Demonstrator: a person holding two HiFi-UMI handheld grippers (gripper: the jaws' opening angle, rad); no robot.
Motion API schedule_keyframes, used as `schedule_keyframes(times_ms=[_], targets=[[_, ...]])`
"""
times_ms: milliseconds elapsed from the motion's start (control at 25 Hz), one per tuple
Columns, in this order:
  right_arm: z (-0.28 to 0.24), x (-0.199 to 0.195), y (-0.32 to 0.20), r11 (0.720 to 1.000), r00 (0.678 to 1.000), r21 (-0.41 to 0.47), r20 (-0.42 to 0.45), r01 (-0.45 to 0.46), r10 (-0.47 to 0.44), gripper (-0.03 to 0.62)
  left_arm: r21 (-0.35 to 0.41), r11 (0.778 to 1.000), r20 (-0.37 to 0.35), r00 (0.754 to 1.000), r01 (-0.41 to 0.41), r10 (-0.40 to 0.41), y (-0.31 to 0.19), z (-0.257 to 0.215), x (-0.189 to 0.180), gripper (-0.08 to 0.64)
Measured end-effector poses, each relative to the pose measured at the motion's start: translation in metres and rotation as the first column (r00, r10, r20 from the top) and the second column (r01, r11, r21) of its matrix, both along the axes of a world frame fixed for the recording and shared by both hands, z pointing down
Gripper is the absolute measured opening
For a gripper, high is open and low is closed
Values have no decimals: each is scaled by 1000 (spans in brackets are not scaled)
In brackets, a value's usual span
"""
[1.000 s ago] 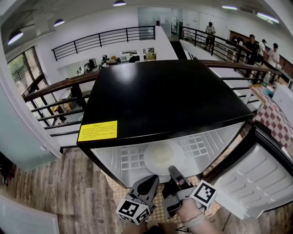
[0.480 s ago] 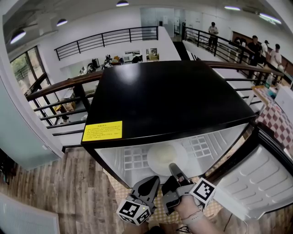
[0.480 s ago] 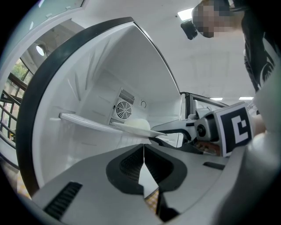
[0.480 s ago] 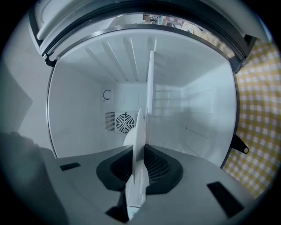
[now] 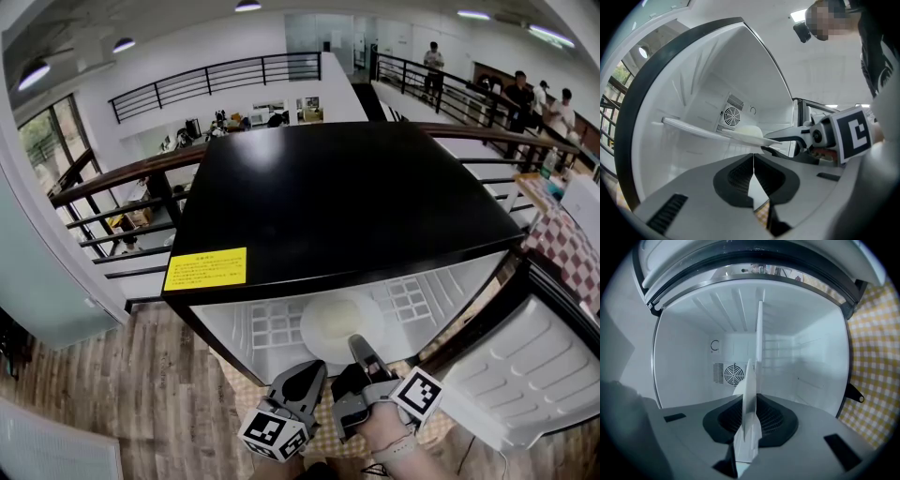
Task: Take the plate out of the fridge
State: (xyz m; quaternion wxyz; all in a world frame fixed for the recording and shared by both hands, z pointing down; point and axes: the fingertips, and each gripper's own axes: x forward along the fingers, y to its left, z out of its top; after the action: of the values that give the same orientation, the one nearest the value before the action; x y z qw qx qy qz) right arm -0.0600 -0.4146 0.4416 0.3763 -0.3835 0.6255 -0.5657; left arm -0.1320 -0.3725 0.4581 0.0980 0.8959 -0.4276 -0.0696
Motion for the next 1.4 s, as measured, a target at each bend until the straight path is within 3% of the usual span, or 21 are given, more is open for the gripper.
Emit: schedule_keyframes(times_ms=[880, 1400], targets=[[0, 0, -1, 1000, 997, 24, 75, -14, 12, 52, -9, 1000, 11, 1000, -2, 2, 2, 5, -7, 11], [-8, 5, 34, 995, 995, 71, 64, 77, -81, 52, -7, 998, 28, 998, 57, -57, 32, 5, 0, 11]])
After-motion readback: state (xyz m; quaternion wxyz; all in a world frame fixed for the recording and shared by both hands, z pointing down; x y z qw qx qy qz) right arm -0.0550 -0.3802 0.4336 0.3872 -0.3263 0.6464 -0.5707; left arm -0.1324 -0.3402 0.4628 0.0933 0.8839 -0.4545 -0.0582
